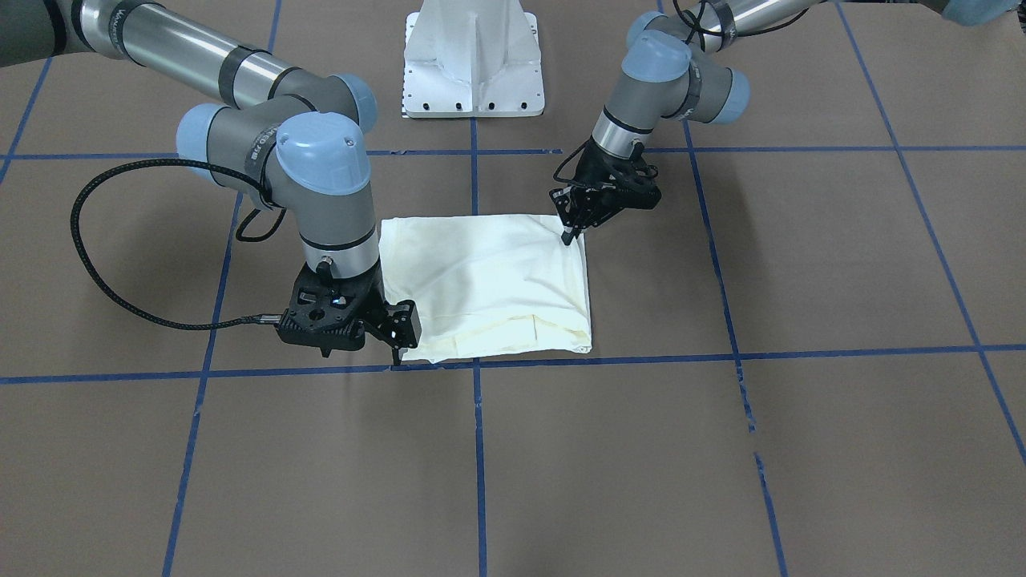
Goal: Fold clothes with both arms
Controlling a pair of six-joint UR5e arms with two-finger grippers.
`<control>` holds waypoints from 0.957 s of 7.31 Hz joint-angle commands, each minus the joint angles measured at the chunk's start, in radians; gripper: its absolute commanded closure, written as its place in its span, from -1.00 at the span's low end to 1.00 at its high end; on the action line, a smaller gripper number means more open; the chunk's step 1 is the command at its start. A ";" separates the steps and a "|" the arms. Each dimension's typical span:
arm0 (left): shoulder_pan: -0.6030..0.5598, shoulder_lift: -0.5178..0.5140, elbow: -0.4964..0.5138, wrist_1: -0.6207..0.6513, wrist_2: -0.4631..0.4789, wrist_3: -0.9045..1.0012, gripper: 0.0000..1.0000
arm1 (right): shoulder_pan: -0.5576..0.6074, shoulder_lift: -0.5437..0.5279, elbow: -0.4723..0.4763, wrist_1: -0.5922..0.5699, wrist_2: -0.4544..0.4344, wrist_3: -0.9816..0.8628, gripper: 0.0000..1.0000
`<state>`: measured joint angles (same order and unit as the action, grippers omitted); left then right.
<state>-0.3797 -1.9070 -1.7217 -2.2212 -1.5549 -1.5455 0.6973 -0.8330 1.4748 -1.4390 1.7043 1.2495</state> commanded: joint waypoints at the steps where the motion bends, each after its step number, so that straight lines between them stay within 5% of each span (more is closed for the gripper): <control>1: -0.004 0.006 -0.010 0.000 -0.001 0.002 0.29 | 0.001 0.000 -0.001 0.000 0.000 -0.004 -1.00; 3: -0.025 0.005 -0.060 0.017 -0.008 0.060 -0.69 | 0.001 0.000 -0.001 0.000 0.002 -0.005 -1.00; 4: -0.028 -0.006 -0.081 0.059 -0.008 0.082 -1.00 | 0.001 0.000 -0.001 0.000 0.002 -0.007 -1.00; 7: -0.016 -0.096 -0.029 0.086 -0.008 0.047 -1.00 | 0.001 0.000 -0.001 0.000 0.002 -0.007 -1.00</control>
<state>-0.4000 -1.9600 -1.7813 -2.1401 -1.5631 -1.4790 0.6984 -0.8329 1.4741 -1.4389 1.7058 1.2426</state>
